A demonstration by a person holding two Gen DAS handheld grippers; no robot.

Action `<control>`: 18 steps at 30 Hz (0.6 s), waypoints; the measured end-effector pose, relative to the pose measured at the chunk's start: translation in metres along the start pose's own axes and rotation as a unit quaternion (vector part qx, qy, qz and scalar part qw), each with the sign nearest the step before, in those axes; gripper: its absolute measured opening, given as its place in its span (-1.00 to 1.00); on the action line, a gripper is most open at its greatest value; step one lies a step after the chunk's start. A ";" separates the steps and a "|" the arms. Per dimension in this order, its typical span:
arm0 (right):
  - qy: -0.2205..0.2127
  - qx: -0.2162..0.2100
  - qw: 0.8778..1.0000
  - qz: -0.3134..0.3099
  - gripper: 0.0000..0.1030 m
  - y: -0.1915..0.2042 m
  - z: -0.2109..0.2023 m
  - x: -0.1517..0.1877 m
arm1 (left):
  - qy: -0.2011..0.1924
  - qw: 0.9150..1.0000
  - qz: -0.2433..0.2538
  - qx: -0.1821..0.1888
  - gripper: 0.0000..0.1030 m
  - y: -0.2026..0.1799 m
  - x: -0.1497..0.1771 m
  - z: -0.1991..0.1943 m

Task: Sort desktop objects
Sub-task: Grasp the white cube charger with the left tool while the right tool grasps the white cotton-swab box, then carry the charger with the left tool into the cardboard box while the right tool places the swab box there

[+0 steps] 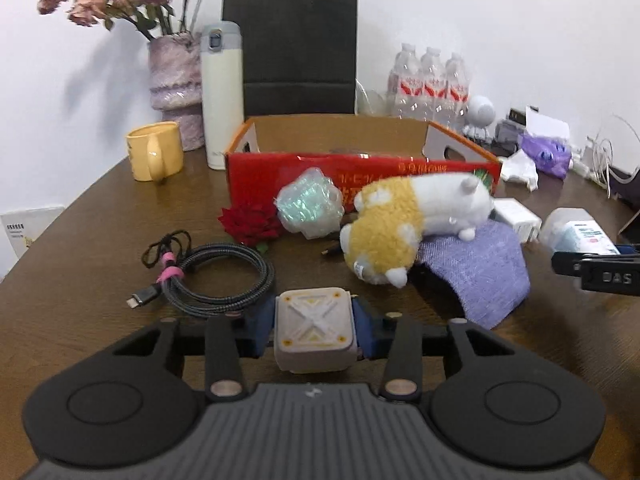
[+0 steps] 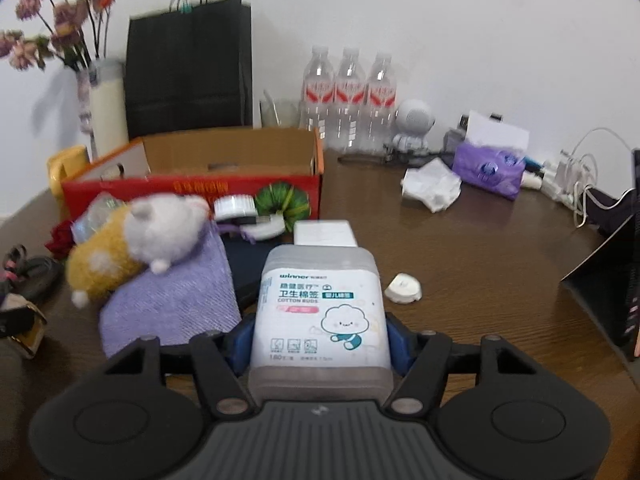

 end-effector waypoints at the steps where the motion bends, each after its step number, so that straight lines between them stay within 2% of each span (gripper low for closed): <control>1: -0.009 -0.003 1.000 -0.002 0.23 0.002 -0.008 -0.002 | -0.007 1.000 -0.004 0.000 -0.17 0.002 -0.002 -0.005; 6: -0.056 -0.019 0.998 -0.015 0.23 0.012 -0.044 -0.025 | -0.044 0.999 -0.009 0.009 -0.17 0.010 -0.032 -0.021; 9: -0.080 -0.037 0.996 -0.018 0.23 0.019 -0.047 -0.053 | -0.064 0.998 -0.011 0.019 -0.17 0.010 -0.068 -0.013; 15: -0.093 -0.066 0.993 -0.013 0.23 0.032 0.001 -0.122 | -0.080 0.997 -0.011 0.013 -0.16 0.003 -0.154 0.042; 18: -0.076 -0.055 0.995 -0.016 0.23 0.032 0.036 -0.151 | -0.058 0.998 -0.009 -0.006 -0.16 -0.003 -0.183 0.088</control>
Point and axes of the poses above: each gripper's, at about its wrist camera, not at the fingertips, and z roughly the way its jaws point, y to its left, x to its underside, the point moved 1 cm from there along z, roughly the way its jaws point, and after that the axes turned 14 degrees about -x, right-handed, at the moved point
